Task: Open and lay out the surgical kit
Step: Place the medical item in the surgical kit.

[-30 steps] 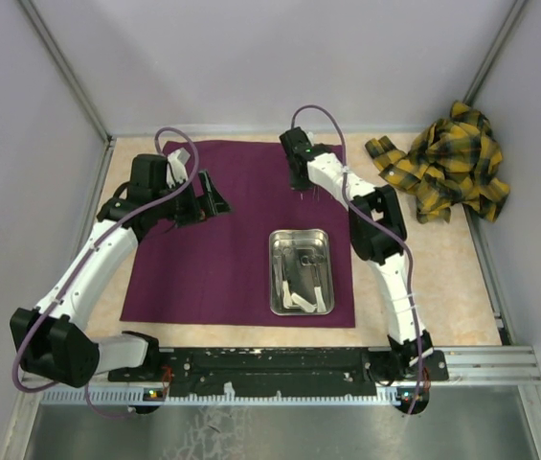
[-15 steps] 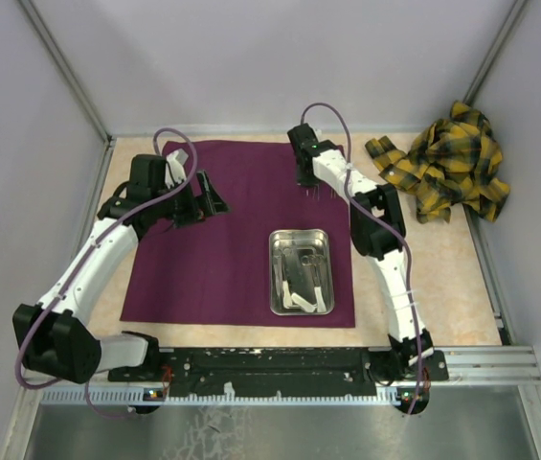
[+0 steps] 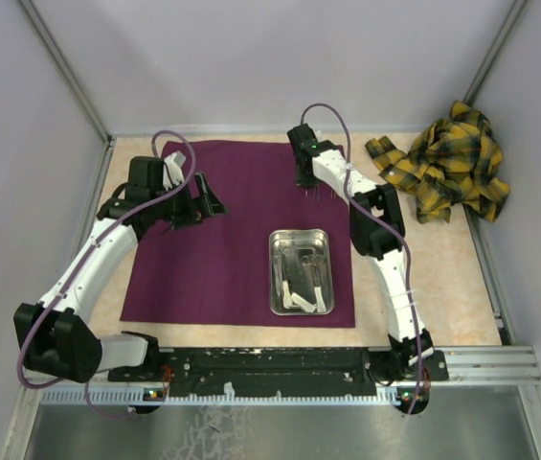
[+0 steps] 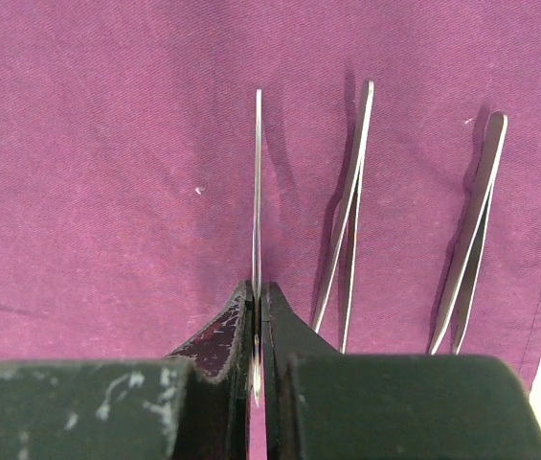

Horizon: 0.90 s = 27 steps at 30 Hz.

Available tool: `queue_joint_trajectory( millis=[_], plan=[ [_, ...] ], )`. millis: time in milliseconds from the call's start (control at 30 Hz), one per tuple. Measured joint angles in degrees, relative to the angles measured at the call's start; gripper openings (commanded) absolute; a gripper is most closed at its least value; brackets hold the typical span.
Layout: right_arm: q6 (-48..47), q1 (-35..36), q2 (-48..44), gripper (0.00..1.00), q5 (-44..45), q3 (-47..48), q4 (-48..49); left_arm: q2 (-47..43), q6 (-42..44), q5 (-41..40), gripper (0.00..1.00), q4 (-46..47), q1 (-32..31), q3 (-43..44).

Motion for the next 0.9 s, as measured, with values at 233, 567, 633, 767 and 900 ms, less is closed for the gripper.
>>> queue_joint_trajectory(
  millis=[233, 567, 633, 767, 900],
  plan=[
    [0.07, 0.04, 0.0, 0.0, -0.22, 0.0, 0.02, 0.0, 0.02, 0.42, 0.99, 0.37, 0.39, -0.33],
    [0.52, 0.44, 0.0, 0.12, -0.24, 0.0, 0.0, 0.0, 0.04, 0.87, 0.99, 0.46, 1.11, -0.79],
    [0.59, 0.5, 0.0, 0.14, -0.24, 0.0, 0.0, 0.0, 0.07, 1.03, 0.99, 0.46, 1.29, -0.85],
    [0.94, 0.72, 0.0, 0.15, -0.24, 0.0, 0.0, 0.0, 0.09, 1.27, 0.99, 0.5, 1.55, -0.92],
    [0.98, 0.83, 0.0, 0.17, -0.24, 0.0, 0.0, 0.0, 0.15, 1.46, 0.99, 0.63, 1.81, -1.16]
  ],
)
